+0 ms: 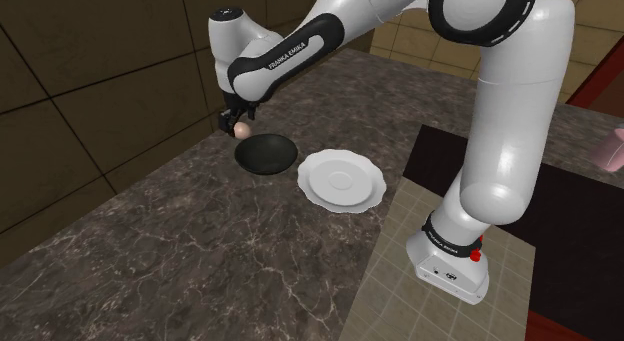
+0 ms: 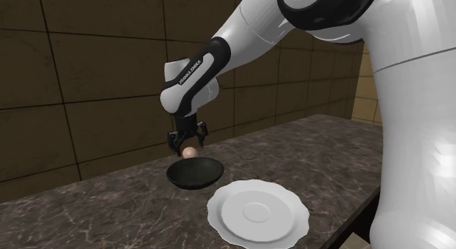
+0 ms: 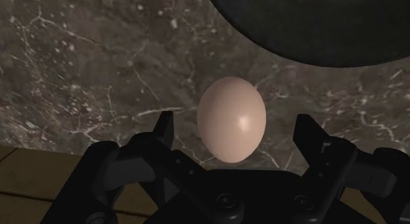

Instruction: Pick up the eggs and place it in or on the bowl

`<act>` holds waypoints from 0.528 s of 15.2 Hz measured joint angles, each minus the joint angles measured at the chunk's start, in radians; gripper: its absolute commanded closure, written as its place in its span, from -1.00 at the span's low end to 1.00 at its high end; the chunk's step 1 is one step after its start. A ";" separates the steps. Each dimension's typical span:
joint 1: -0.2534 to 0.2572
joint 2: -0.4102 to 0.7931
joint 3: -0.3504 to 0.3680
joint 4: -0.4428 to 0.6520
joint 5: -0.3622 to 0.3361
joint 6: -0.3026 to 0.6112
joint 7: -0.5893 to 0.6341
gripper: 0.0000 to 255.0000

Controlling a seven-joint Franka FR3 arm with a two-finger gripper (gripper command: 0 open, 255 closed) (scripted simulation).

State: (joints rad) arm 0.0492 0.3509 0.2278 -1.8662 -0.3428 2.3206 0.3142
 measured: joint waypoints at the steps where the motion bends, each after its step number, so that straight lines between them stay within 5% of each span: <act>1: -0.001 0.013 -0.004 -0.002 -0.006 0.015 0.002 -1.00; 8: 0.000 0.023 -0.006 -0.002 -0.011 0.024 0.006 -1.00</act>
State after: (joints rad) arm 0.0496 0.3737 0.2217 -1.8682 -0.3538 2.3450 0.3205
